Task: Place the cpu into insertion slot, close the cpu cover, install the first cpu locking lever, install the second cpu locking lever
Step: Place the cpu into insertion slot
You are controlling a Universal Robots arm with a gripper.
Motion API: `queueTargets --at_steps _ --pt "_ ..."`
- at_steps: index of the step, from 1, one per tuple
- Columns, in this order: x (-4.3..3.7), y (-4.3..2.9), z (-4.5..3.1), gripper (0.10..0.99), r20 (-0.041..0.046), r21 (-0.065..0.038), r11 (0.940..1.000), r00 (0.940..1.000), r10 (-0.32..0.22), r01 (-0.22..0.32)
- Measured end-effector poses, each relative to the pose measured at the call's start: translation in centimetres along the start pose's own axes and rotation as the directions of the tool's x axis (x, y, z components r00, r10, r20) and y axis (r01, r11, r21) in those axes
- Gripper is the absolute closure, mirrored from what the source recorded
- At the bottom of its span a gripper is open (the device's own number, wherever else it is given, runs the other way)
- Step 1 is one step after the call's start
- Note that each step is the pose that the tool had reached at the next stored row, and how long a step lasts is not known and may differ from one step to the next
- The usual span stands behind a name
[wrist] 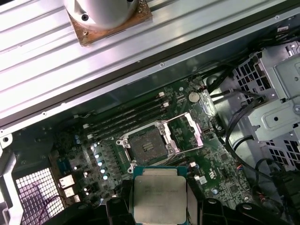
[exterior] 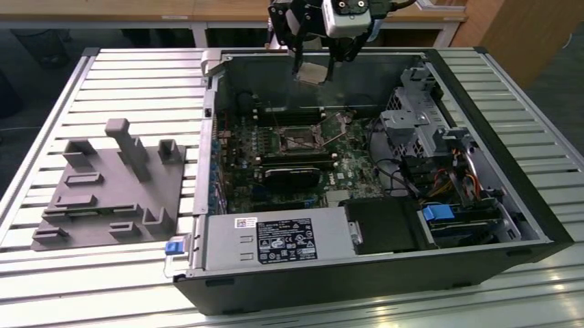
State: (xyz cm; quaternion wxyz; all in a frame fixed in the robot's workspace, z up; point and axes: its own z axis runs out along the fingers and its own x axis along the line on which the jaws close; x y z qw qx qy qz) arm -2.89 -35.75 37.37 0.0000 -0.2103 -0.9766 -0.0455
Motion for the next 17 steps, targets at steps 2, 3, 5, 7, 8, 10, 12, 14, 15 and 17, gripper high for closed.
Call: queueTargets --at_steps 2,3,5,7,8,10,12,14,15,17 --pt "0.01 0.0 0.01 0.545 0.0005 0.0 1.0 1.0 0.006 -0.006" --pt "0.02 0.0 0.01 0.545 0.0007 0.0 1.0 1.0 0.008 -0.008" --pt "0.03 -0.01 0.01 0.545 0.0013 0.0 0.9999 0.9999 0.014 -0.014" --pt "0.05 -0.01 0.01 0.545 0.0018 0.0 0.9998 0.9998 0.02 -0.02" --pt "0.06 -0.02 0.01 0.545 0.002 0.0 0.9997 0.9997 0.023 -0.023" --pt "0.07 -0.02 0.02 0.545 0.0025 -0.001 0.9996 0.9996 0.028 -0.028" --pt "0.09 -0.03 0.02 0.545 0.0029 -0.001 0.9995 0.9995 0.033 -0.033" --pt "0.1 -0.04 0.02 0.545 0.0034 -0.001 0.9993 0.9993 0.038 -0.038" --pt "0.11 -0.04 0.02 0.545 0.0036 -0.001 0.9992 0.9992 0.041 -0.041" --pt "0.13 -0.05 0.02 0.545 0.0041 -0.001 0.9989 0.9989 0.046 -0.046"
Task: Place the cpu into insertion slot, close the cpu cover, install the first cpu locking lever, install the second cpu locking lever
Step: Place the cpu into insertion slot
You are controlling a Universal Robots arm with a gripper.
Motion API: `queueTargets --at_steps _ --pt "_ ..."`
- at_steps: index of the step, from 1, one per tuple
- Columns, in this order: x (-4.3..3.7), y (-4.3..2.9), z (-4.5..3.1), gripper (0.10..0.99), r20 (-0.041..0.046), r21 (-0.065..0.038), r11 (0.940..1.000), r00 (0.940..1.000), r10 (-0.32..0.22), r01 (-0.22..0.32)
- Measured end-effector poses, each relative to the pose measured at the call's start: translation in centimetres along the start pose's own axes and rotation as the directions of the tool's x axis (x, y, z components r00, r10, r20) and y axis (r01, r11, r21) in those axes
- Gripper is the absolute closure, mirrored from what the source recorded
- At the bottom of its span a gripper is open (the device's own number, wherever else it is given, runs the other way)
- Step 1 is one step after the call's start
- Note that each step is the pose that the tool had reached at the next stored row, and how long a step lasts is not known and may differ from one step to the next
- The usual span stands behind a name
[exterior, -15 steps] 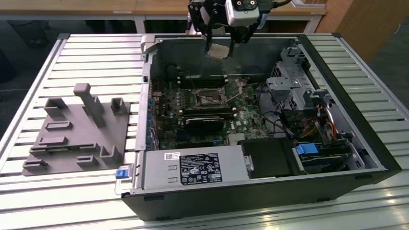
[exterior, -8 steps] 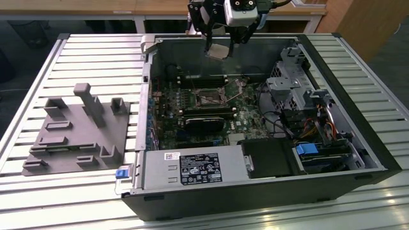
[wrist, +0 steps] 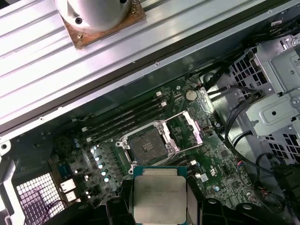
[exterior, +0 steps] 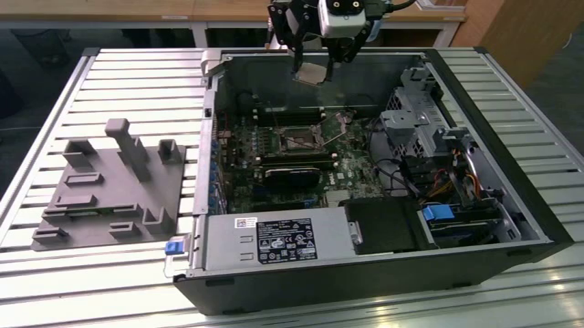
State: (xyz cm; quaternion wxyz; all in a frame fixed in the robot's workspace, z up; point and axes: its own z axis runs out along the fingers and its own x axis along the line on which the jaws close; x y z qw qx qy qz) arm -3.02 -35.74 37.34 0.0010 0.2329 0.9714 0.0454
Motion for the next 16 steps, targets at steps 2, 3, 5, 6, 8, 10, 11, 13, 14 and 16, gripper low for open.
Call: queueTargets --at_steps 2,3,5,6,8,10,11,13,14,16 --pt "0.01 -0.01 0.0 0.545 0.0005 0.0 1.0 1.0 0.005 -0.005" --pt "0.02 -0.01 0.0 0.545 0.0008 0.0 1.0 1.0 0.008 -0.008" --pt "0.03 -0.01 0.0 0.545 0.0013 0.0 0.9999 0.9999 0.014 -0.014" --pt "0.03 -0.02 0.01 0.545 0.0015 0.0 0.9999 0.9999 0.017 -0.017" --pt "0.03 -0.02 0.01 0.545 0.002 0.0 0.9998 0.9998 0.022 -0.022" --pt "0.04 -0.02 0.01 0.545 0.0024 -0.001 0.9996 0.9996 0.027 -0.027" --pt "0.05 -0.03 0.01 0.545 0.0027 -0.001 0.9996 0.9996 0.03 -0.03" --pt "0.05 -0.03 0.01 0.545 0.0032 -0.001 0.9994 0.9994 0.035 -0.035" --pt "0.05 -0.03 0.01 0.545 0.0034 -0.001 0.9993 0.9993 0.038 -0.038" --pt "0.06 -0.03 0.02 0.545 0.0039 -0.001 0.9991 0.999 0.043 -0.043"
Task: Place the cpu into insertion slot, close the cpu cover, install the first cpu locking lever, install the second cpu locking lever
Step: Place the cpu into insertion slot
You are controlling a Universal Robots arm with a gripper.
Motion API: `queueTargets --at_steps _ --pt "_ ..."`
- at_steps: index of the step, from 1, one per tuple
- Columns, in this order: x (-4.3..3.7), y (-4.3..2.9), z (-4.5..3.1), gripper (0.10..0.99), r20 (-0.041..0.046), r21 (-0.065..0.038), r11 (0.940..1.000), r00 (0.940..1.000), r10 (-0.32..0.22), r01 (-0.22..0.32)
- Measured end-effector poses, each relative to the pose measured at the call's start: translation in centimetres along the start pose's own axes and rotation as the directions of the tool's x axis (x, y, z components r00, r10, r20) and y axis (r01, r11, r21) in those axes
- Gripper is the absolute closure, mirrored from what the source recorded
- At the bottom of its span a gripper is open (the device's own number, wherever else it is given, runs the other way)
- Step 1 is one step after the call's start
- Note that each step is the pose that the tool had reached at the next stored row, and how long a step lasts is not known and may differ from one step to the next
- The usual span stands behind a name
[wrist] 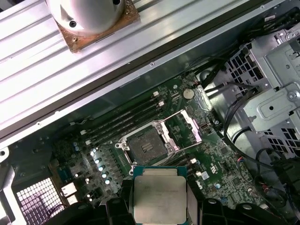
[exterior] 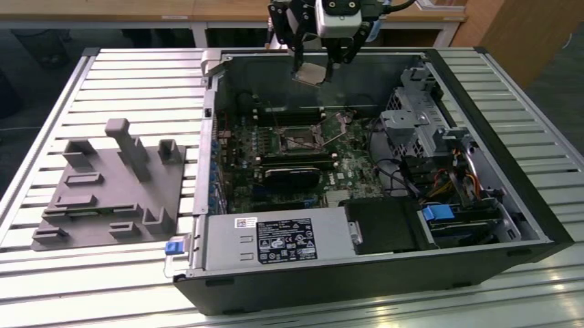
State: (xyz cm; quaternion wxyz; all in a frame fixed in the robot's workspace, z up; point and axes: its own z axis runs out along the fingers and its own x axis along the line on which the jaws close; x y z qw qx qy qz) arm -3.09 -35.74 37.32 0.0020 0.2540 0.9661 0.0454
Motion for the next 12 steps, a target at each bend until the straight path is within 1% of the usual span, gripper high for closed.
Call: queueTargets --at_steps 12 --pt "0.03 -0.02 0.03 0.545 0.0028 -0.001 0.9995 0.9995 0.032 -0.032"
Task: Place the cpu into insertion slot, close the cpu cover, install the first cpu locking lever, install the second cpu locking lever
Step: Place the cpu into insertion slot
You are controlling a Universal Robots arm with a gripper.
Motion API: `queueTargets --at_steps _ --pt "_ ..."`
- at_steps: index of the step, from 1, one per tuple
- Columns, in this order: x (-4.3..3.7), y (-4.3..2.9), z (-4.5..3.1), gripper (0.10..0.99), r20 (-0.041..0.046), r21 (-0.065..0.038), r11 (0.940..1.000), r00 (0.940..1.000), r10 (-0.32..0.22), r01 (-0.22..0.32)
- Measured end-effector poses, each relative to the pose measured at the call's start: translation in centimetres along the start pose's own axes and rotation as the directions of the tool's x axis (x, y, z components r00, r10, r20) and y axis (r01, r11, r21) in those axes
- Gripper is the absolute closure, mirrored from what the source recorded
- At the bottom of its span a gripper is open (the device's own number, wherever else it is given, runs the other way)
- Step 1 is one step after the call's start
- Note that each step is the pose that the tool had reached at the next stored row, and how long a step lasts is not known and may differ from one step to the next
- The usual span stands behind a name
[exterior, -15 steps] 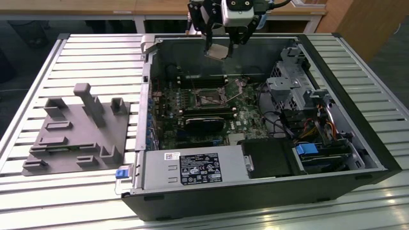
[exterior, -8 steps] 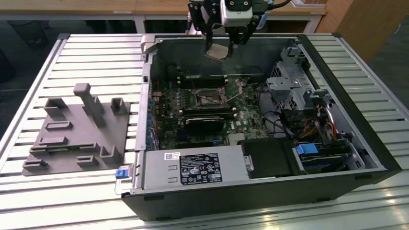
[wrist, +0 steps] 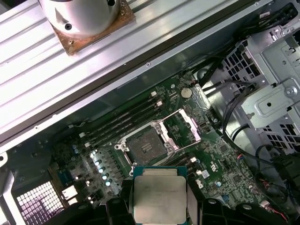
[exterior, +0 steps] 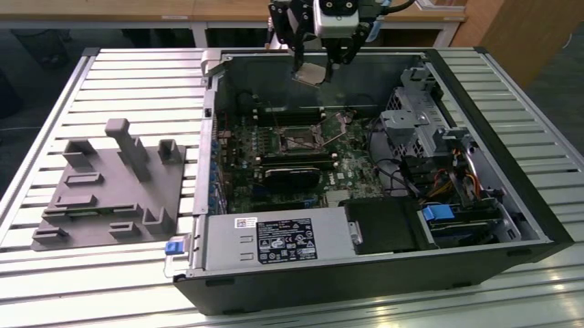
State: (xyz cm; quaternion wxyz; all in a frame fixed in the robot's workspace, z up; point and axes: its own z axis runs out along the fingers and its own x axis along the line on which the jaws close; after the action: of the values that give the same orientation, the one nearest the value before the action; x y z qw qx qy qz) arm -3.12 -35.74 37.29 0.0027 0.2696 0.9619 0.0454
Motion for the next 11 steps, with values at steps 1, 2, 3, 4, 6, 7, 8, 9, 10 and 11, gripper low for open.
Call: queueTargets --at_steps 1,2,3,4,6,7,8,9,10,11 --pt "0.0 0.0 0.01 0.545 0.0002 0.0 1.0 1.0 0.003 -0.003" --pt "0.01 0.0 0.01 0.545 0.0005 0.0 1.0 1.0 0.005 -0.005" --pt "0.01 -0.01 0.02 0.545 0.0007 0.0 1.0 1.0 0.008 -0.008" --pt "0.02 -0.01 0.02 0.545 0.001 0.0 0.9999 0.9999 0.011 -0.011" --pt "0.02 -0.02 0.03 0.545 0.0014 0.0 0.9999 0.9999 0.016 -0.016" --pt "0.02 -0.02 0.04 0.545 0.0017 0.0 0.9998 0.9998 0.019 -0.019" --pt "0.02 -0.02 0.05 0.545 0.0019 0.0 0.9998 0.9998 0.022 -0.022" --pt "0.02 -0.02 0.05 0.545 0.0022 0.0 0.9997 0.9997 0.024 -0.024" --pt "0.02 -0.02 0.05 0.545 0.0024 0.0 0.9996 0.9996 0.027 -0.027" --pt "0.03 -0.02 0.06 0.545 0.0026 -0.001 0.9996 0.9996 0.029 -0.029"
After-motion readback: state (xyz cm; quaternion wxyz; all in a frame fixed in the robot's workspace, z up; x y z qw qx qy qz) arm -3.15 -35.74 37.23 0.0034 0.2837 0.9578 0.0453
